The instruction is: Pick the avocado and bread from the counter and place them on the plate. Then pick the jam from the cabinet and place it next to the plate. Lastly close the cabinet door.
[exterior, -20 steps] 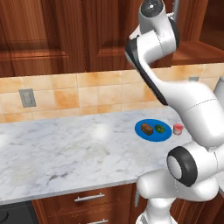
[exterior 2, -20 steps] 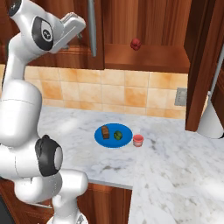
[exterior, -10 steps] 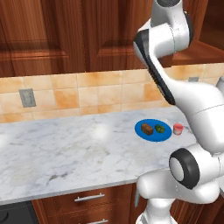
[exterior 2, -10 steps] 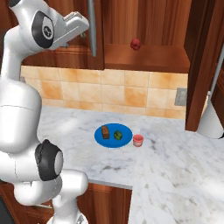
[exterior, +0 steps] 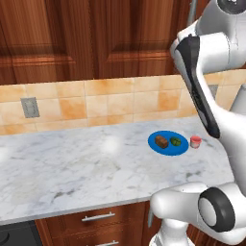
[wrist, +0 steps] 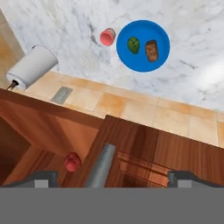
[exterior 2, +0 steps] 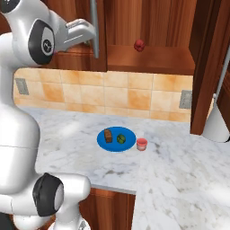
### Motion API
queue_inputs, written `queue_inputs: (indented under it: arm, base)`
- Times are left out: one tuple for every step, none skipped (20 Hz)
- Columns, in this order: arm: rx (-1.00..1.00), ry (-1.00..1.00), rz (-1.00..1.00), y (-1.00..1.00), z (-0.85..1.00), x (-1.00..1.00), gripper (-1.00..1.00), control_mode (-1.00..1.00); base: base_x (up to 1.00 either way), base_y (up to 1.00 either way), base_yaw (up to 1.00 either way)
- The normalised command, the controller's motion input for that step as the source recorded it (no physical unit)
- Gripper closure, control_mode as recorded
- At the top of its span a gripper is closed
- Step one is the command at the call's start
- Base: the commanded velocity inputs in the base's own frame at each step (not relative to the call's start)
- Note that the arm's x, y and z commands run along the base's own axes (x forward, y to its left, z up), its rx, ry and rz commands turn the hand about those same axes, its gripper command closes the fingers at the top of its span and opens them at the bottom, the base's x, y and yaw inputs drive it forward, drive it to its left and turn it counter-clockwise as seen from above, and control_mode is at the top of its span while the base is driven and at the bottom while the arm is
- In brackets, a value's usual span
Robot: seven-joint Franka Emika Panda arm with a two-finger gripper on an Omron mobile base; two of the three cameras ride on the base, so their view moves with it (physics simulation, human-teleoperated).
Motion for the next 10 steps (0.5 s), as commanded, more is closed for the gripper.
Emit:
queue_inputs:
  arm:
    - [0.13,-0.04,0.00,-0.26,0.00,-0.34,-1.00,-1.00]
    - [0.15,-0.03,0.00,-0.29,0.00,-0.39,-1.00,-1.00]
    - [0.15,-0.03,0.00,-0.29,0.00,-0.42,-1.00,-1.00]
    - [0.15,-0.02,0.00,-0.29,0.00,-0.50,-1.00,-1.00]
    - [0.13,-0.03,0.00,-0.29,0.00,-0.49,-1.00,-1.00]
    - [0.14,-0.02,0.00,-0.25,0.00,-0.45,-1.00,-1.00]
    - [0.13,-0.03,0.00,-0.21,0.00,-0.48,-1.00,-1.00]
    - [0.11,-0.05,0.00,-0.16,0.00,-0.48,-1.00,-1.00]
    - [0.08,-0.07,0.00,-0.11,0.00,-0.50,-1.00,-1.00]
    - [0.07,-0.07,0.00,-0.08,0.00,-0.57,-1.00,-1.00]
  base:
    - [0.00,0.00,0.00]
    - [0.00,0.00,0.00]
    - [0.00,0.00,0.00]
    - [0.00,0.00,0.00]
    - [0.00,0.00,0.00]
    - [0.00,0.00,0.00]
    - [0.00,0.00,0.00]
    - [0.00,0.00,0.00]
    - [0.00,0.00,0.00]
    - [0.00,0.00,0.00]
